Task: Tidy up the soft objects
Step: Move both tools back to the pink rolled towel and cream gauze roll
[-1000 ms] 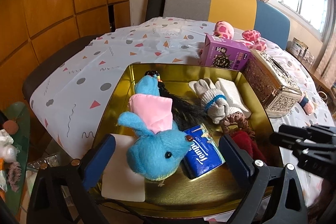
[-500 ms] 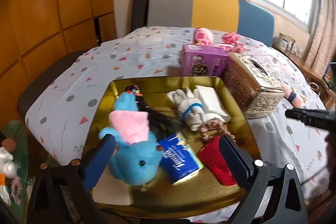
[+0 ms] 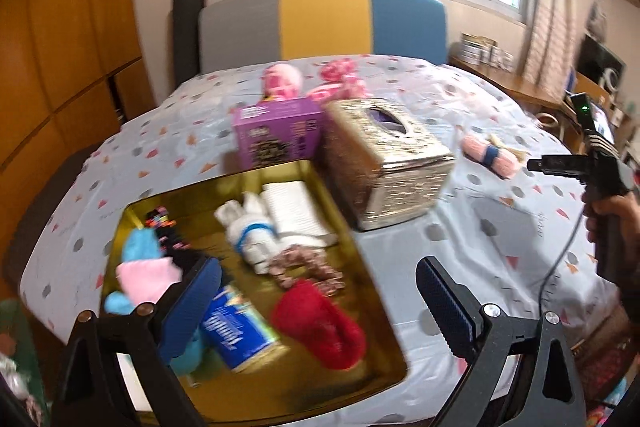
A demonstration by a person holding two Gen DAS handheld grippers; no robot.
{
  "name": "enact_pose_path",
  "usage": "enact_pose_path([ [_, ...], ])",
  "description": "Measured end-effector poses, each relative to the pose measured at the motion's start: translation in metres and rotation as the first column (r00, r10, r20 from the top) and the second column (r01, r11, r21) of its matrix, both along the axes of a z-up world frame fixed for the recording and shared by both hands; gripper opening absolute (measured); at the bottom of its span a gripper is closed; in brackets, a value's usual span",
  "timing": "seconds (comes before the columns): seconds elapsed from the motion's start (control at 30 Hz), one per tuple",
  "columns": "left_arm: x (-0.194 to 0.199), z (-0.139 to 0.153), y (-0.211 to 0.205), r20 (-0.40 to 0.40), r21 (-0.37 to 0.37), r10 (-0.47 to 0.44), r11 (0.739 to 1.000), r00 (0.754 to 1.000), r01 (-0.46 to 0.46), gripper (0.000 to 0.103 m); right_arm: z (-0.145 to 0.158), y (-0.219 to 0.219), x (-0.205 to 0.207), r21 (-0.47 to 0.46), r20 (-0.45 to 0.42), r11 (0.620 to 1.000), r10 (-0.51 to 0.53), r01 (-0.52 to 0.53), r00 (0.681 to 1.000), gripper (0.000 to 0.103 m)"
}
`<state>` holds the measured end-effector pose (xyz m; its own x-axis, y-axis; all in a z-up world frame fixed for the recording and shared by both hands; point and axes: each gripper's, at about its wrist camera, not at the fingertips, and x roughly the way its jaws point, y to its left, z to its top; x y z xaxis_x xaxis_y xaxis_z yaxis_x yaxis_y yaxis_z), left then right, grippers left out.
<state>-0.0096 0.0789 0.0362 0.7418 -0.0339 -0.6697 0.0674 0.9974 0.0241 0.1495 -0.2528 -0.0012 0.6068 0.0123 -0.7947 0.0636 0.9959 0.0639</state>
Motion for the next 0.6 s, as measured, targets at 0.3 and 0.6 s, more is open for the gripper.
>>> enact_pose_path([
  [0.3, 0.026, 0.011, -0.069, -0.005, 0.017, -0.188, 0.982, 0.982, 0.188, 0.098, -0.022, -0.086, 0.000, 0.196, -0.103, 0.932, -0.290, 0.306, 0.951, 0.038],
  [0.6, 0.080, 0.007, -0.148, -0.058, -0.043, -0.324, 0.946, 0.944, 0.321, 0.094, -0.023, -0.120, -0.017, 0.322, -0.108, 0.831, -0.443, 0.453, 0.890, 0.038],
])
